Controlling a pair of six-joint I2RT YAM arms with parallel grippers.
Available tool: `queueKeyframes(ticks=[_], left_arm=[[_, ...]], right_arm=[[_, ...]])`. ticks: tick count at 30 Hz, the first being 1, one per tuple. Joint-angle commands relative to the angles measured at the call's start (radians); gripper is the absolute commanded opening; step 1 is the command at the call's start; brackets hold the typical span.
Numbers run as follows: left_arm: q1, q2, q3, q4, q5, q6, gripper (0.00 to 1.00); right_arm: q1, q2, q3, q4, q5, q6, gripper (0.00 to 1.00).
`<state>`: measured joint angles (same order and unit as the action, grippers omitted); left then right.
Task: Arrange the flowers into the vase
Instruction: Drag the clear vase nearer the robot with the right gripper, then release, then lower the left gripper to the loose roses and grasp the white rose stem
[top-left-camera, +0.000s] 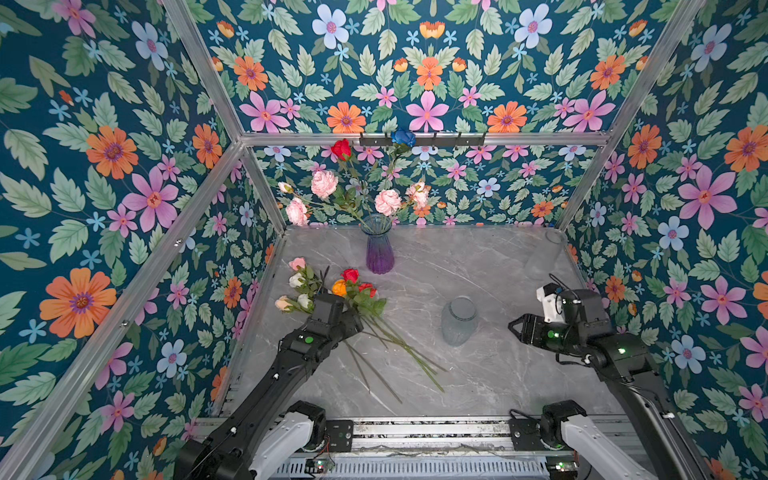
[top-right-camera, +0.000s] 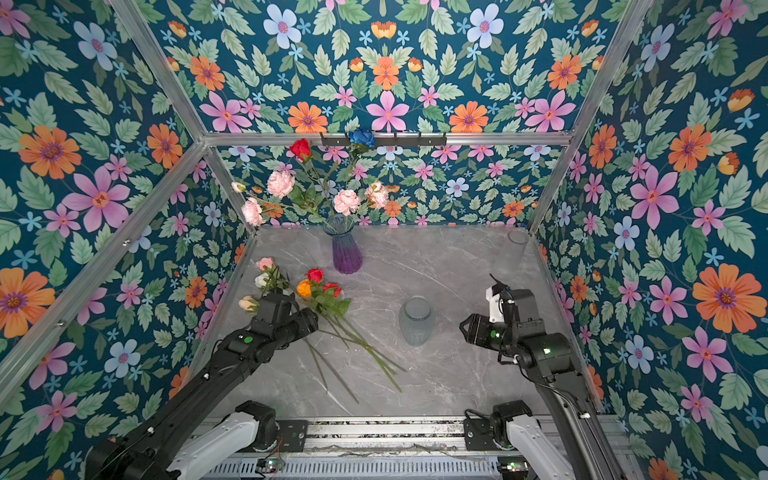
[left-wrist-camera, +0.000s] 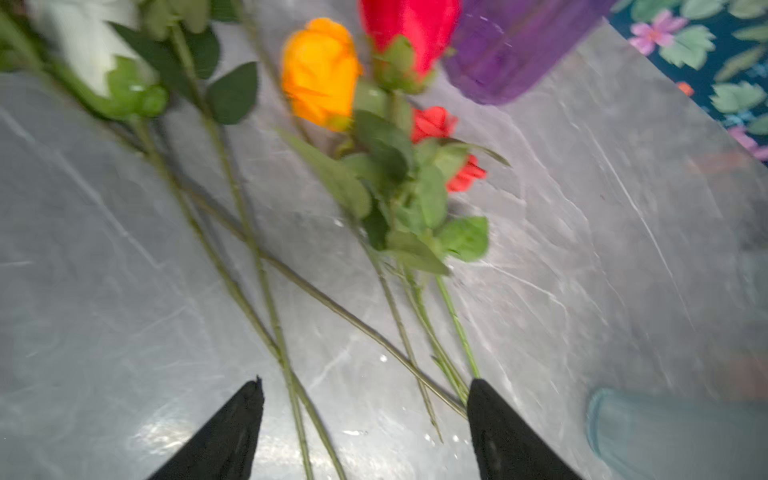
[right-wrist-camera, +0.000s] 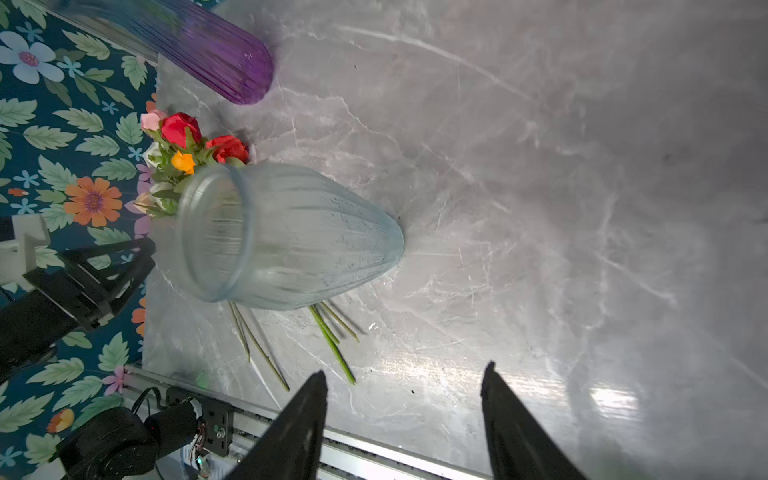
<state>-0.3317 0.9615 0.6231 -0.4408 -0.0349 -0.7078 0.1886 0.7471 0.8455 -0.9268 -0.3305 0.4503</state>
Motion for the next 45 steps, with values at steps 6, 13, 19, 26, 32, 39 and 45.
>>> queueKeyframes(ticks=[6,13,19,26,32,39,45], left_arm=[[0.186,0.159,0.015,0.134,0.014,-0.005,0.6],[0.209,0.326,0.057,0.218,-0.031,-0.003,0.52],[0.224,0.447,0.079,0.266,-0.057,0.001,0.45],[0.243,0.576,0.116,0.307,-0.078,0.01,0.38],[0.264,0.599,0.111,0.336,-0.056,0.007,0.26],[0.275,0.528,0.108,0.324,-0.04,-0.001,0.02],[0.275,0.372,0.13,0.268,-0.037,-0.024,0.0]], right_arm=[[-0.008,-0.101,-0.367,0.346,-0.192,0.171,0.59],[-0.009,-0.122,-0.528,0.501,-0.153,0.172,0.56],[-0.008,-0.092,-0.549,0.548,-0.151,0.162,0.55],[-0.001,-0.107,-0.55,0.541,-0.113,0.161,0.54],[-0.001,-0.106,-0.552,0.54,-0.107,0.161,0.54],[-0.001,-0.107,-0.552,0.542,-0.108,0.163,0.54],[-0.001,-0.111,-0.553,0.542,-0.106,0.163,0.54]])
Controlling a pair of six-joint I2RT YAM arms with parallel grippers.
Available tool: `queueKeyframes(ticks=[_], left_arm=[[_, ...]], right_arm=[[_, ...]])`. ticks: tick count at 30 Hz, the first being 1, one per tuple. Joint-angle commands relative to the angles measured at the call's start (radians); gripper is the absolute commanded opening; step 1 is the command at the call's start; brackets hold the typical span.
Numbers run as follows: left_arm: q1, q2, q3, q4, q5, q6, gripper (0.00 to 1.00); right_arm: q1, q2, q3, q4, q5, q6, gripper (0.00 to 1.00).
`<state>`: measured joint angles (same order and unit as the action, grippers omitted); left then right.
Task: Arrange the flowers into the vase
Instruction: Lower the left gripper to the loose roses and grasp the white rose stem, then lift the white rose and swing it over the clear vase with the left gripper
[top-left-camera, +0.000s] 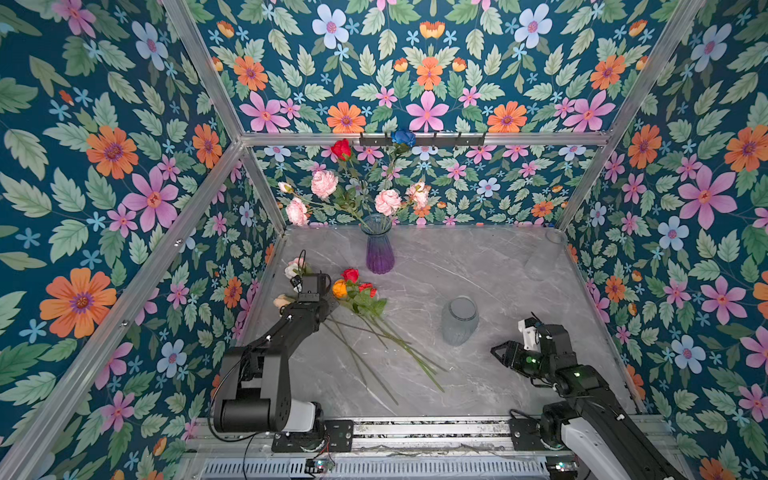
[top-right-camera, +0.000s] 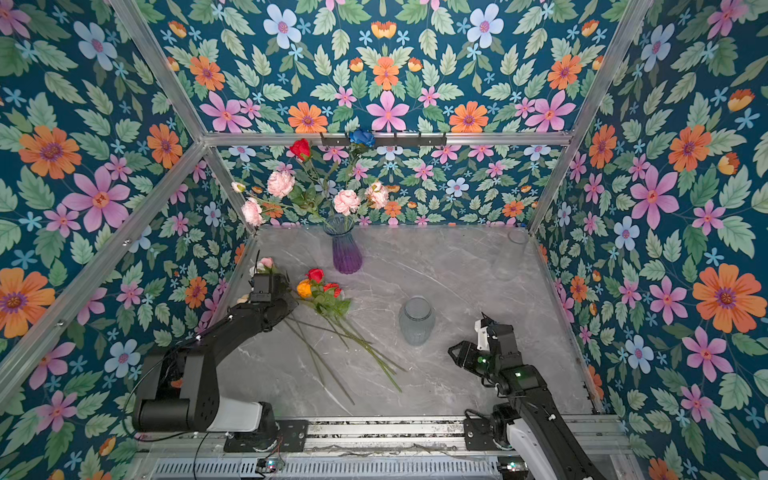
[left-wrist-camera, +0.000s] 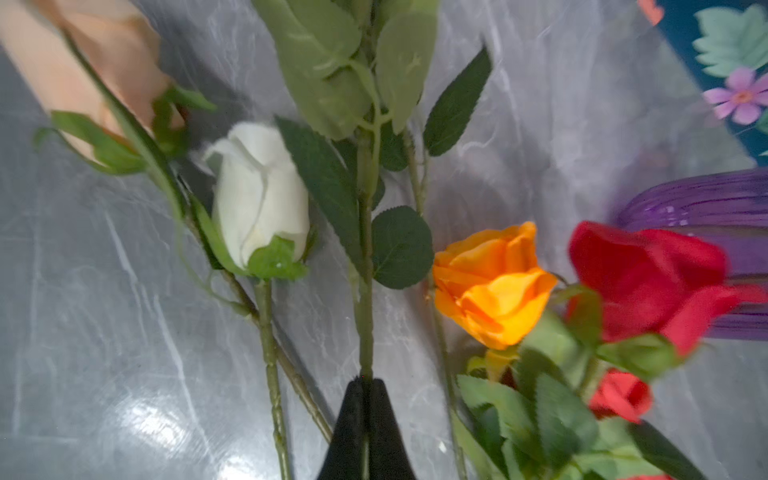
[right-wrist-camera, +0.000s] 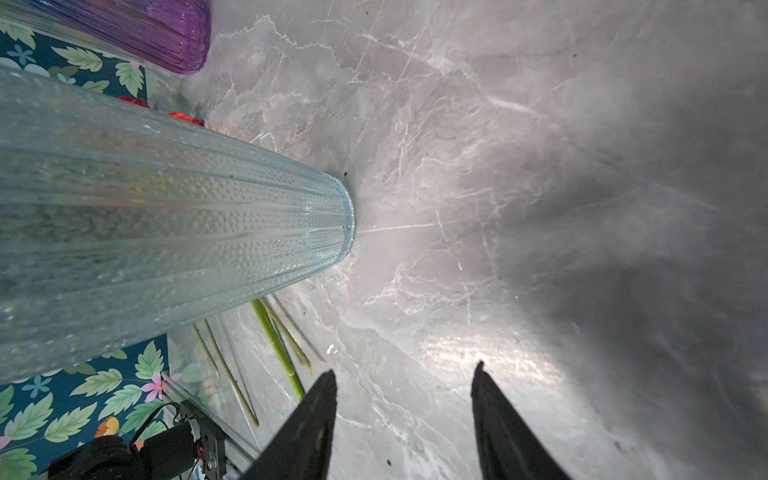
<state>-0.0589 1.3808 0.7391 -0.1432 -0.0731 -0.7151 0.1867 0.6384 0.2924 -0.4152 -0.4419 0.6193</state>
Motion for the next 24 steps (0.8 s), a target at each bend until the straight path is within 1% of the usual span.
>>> queueKeyframes(ticks=[1,3,6,9,11,12,13,14,15,16,18,19,21,22,23,24], left_arm=[[0.002,-0.082,0.021,-0.041,0.001,-0.019,0.0],[0.002,-0.157,0.028,-0.055,0.0,-0.035,0.0],[0.002,-0.333,-0.004,-0.029,-0.023,-0.087,0.0],[0.002,-0.561,-0.051,0.007,-0.113,-0.173,0.0],[0.001,-0.726,-0.089,0.087,-0.166,-0.209,0.0],[0.001,-0.791,-0.104,0.138,-0.174,-0.21,0.0],[0.001,-0.851,-0.123,0.227,-0.157,-0.195,0.0],[0.001,-0.893,-0.137,0.332,-0.116,-0.17,0.0],[0.001,-0.908,-0.134,0.411,-0.071,-0.15,0.0],[0.001,-0.902,-0.115,0.484,-0.002,-0.132,0.0],[0.001,-0.84,-0.034,0.568,0.163,-0.117,0.0],[0.001,-0.787,0.015,0.615,0.263,-0.129,0.0],[-0.01,-0.684,0.092,0.718,0.398,-0.186,0.0],[-0.03,-0.636,0.116,0.793,0.436,-0.218,0.0],[-0.055,-0.598,0.13,0.87,0.451,-0.229,0.0],[-0.105,-0.561,0.148,0.938,0.455,-0.217,0.0]], right_arm=[[0.0,-0.006,-0.001,0.03,0.006,-0.006,0.54],[0.0,-0.01,-0.002,0.03,0.005,-0.007,0.54],[0.002,-0.026,-0.006,0.028,0.003,-0.006,0.54],[0.005,-0.041,-0.009,0.024,0.009,-0.002,0.54],[0.008,-0.04,-0.01,0.023,0.014,-0.001,0.53],[0.01,-0.041,-0.009,0.021,0.015,-0.001,0.53],[0.011,-0.039,-0.01,0.021,0.018,0.0,0.53],[0.012,-0.039,-0.01,0.021,0.019,0.0,0.53],[0.013,-0.04,-0.01,0.022,0.02,0.0,0.53],[0.013,-0.038,-0.01,0.022,0.02,0.0,0.53],[0.014,-0.038,-0.01,0.023,0.022,0.0,0.53],[0.014,-0.037,-0.01,0.023,0.023,0.0,0.53],[0.017,-0.034,-0.01,0.023,0.022,0.0,0.53],[0.017,-0.035,-0.01,0.023,0.024,-0.001,0.53],[0.019,-0.034,-0.01,0.023,0.026,-0.001,0.53],[0.02,-0.032,-0.01,0.023,0.027,0.0,0.53]])
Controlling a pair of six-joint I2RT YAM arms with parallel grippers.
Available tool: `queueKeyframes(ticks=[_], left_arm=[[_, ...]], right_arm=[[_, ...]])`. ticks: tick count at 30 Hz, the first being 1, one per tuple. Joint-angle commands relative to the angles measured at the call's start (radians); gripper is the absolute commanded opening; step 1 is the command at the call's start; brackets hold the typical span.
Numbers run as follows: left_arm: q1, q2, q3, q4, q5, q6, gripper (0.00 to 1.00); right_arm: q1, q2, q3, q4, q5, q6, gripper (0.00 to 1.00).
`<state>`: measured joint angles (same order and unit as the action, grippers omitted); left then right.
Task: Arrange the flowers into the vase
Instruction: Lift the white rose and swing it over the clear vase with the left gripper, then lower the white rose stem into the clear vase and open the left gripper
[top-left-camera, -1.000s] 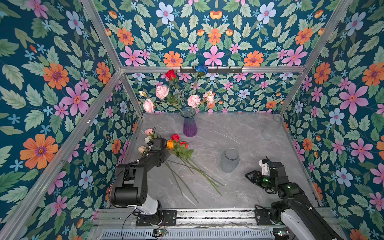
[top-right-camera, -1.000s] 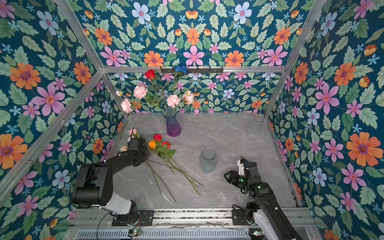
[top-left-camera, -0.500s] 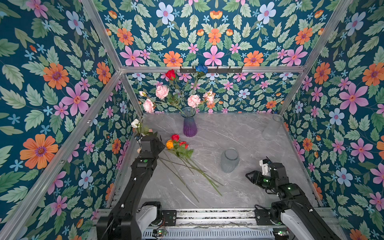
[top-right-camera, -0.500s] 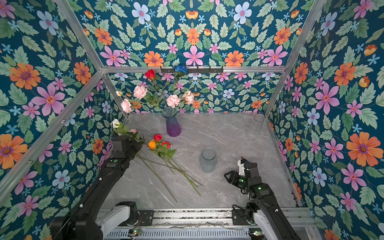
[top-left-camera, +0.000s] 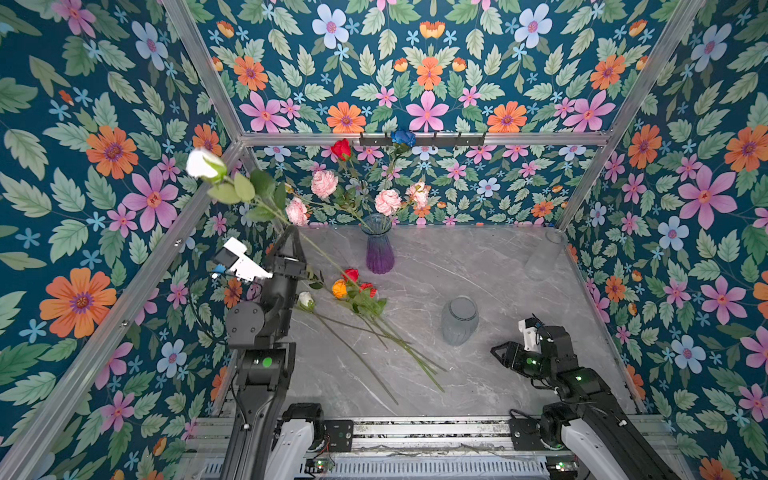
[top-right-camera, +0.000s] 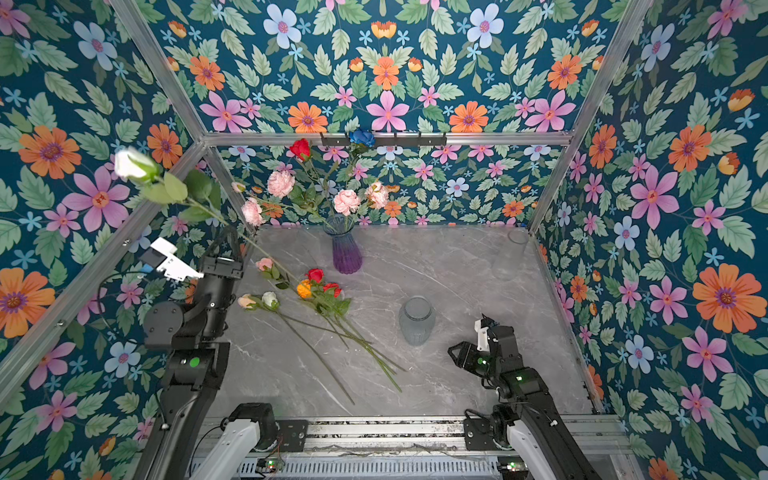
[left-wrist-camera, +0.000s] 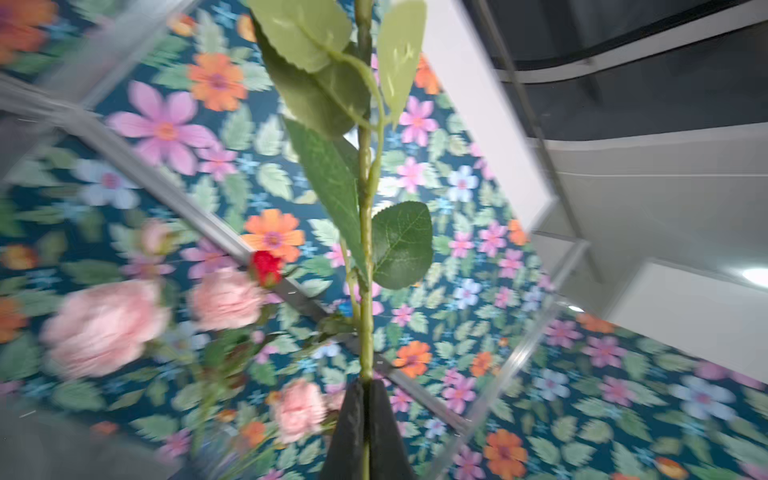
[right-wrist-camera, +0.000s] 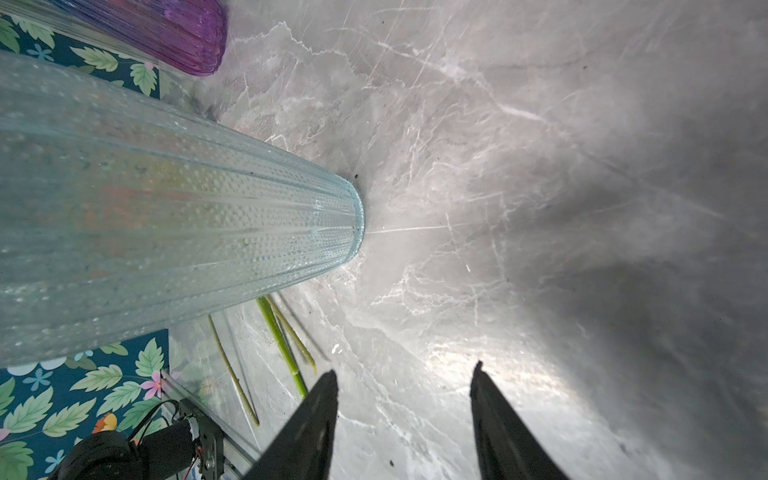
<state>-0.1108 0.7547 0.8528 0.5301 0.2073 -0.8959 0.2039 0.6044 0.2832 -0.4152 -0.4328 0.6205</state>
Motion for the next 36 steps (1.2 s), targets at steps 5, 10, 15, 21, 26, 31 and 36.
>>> queueKeyframes(ticks=[5,10,15,21,26,31,36], left_arm=[[-0.444,0.253,0.186,0.259,0.072,0.282,0.0],[-0.65,0.454,0.211,0.483,0.097,0.53,0.0],[-0.68,0.598,0.244,0.623,0.132,0.527,0.0],[-0.699,0.7,0.283,0.668,0.146,0.477,0.0],[-0.708,0.72,0.251,0.701,0.123,0.452,0.0],[-0.713,0.717,0.206,0.717,0.11,0.429,0.0],[-0.715,0.696,0.145,0.715,0.097,0.428,0.0]], right_arm=[[0.011,0.009,0.002,0.022,0.029,0.0,0.53],[0.017,0.005,0.003,0.017,0.043,0.002,0.53],[0.02,-0.009,0.001,0.012,0.049,0.003,0.53],[0.02,-0.018,-0.001,0.01,0.056,0.005,0.53],[0.022,-0.016,-0.001,0.011,0.053,0.003,0.53],[0.022,-0.009,0.001,0.013,0.052,0.002,0.53],[0.022,-0.009,0.002,0.013,0.052,0.002,0.53]])
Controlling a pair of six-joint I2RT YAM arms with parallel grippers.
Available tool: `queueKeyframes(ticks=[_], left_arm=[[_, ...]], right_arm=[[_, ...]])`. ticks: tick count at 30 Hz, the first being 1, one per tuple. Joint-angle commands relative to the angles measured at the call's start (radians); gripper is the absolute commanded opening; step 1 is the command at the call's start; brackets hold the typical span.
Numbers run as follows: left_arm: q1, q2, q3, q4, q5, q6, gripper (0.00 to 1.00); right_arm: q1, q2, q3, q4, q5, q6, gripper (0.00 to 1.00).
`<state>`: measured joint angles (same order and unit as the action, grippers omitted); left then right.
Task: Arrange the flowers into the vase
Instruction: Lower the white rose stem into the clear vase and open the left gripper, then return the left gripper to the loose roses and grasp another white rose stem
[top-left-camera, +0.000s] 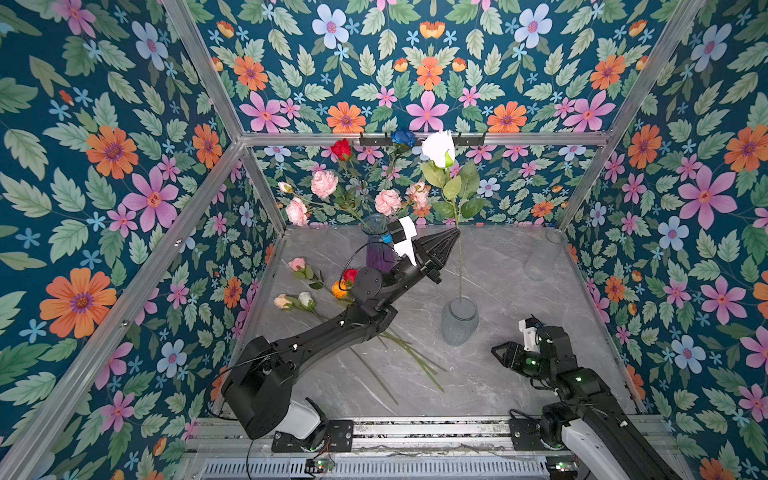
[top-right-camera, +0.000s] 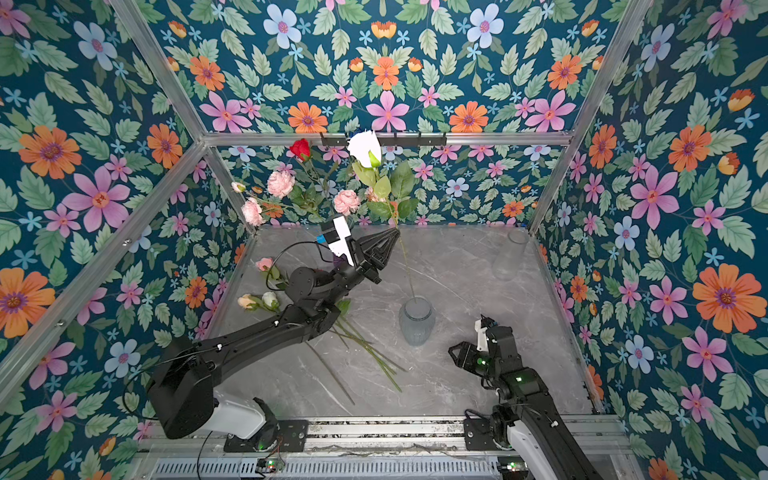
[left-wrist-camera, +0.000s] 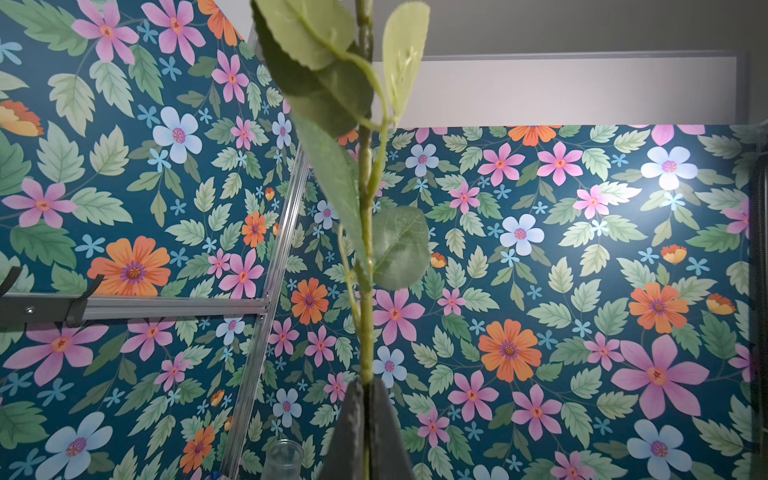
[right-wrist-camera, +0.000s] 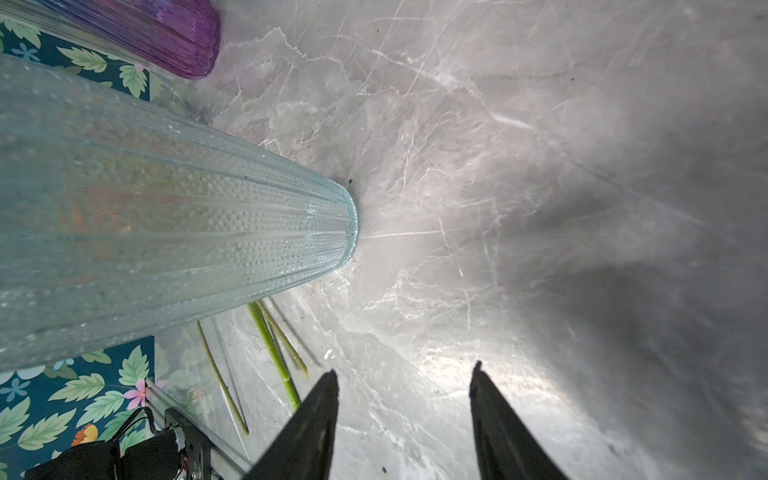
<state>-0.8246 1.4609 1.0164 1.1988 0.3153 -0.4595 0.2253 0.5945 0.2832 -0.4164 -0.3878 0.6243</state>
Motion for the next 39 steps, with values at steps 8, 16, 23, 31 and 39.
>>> queueKeyframes(ticks=[8,16,23,31,39], left_arm=[[-0.01,0.027,-0.11,0.081,-0.019,-0.053,0.0],[-0.071,0.024,-0.048,-0.272,0.005,0.159,0.66],[-0.072,-0.168,-0.202,-0.479,-0.198,0.252,0.83],[0.127,-0.332,-0.33,-0.856,-0.318,0.007,0.7],[0.34,-0.492,-0.531,-1.01,-0.465,-0.206,0.7]], right_arm=[[0.003,-0.005,0.001,0.014,0.01,-0.001,0.52],[0.002,-0.004,0.001,0.01,0.014,0.001,0.52],[0.005,-0.004,0.001,0.011,0.018,0.001,0.52],[0.011,0.012,0.004,0.018,0.015,-0.001,0.52],[0.016,0.025,0.006,0.024,0.01,-0.005,0.52]])
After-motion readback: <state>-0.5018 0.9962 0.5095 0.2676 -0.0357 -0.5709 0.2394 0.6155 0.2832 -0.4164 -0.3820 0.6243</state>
